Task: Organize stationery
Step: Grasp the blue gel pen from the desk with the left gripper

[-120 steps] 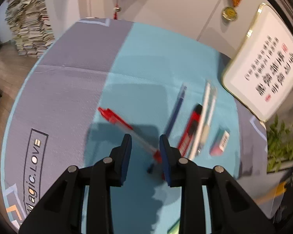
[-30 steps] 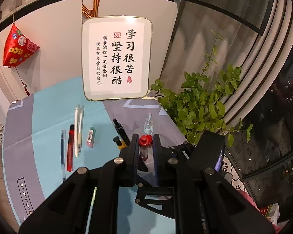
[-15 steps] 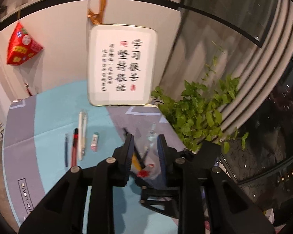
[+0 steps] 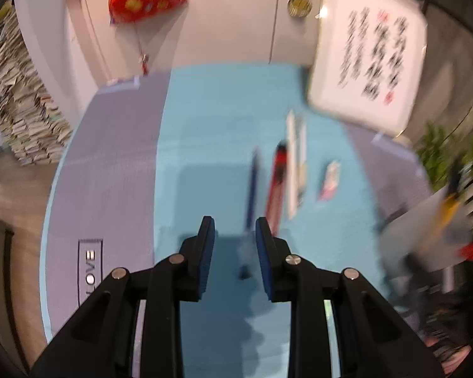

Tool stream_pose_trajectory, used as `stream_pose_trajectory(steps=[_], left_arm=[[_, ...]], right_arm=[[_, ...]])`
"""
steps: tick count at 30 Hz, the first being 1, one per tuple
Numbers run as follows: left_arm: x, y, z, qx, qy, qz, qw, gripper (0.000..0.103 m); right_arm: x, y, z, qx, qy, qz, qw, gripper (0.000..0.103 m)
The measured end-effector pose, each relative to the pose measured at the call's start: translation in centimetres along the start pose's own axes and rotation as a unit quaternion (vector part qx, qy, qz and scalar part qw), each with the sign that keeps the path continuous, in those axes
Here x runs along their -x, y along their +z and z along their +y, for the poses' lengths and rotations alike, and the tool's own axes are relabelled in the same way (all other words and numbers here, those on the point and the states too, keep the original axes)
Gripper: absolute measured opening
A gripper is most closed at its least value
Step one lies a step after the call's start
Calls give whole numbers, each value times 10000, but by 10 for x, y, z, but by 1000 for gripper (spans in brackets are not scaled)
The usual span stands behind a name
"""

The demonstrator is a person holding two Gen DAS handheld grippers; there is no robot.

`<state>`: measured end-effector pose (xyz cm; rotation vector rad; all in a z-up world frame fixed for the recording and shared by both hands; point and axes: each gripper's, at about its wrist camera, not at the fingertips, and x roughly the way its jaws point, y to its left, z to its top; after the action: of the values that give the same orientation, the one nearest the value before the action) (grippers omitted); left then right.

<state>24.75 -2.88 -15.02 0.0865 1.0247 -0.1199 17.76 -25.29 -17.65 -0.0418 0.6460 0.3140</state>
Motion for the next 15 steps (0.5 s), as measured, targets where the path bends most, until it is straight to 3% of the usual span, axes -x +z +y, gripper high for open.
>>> stream_pose_trajectory(steps=[4,10,15], left_arm=[[-18,-12,4,-121,-16,161,9998,23],[-18,-18,-3,-504,-8,-94,9987,23],[-24,-21,-3,-481,-154,31,9987,11]], right_arm=[[0,0,0,4,-5,0,10000,70],[-2,0,0,15,-23,43,10000,70],[-2,0,0,19,-31,42,10000,70]])
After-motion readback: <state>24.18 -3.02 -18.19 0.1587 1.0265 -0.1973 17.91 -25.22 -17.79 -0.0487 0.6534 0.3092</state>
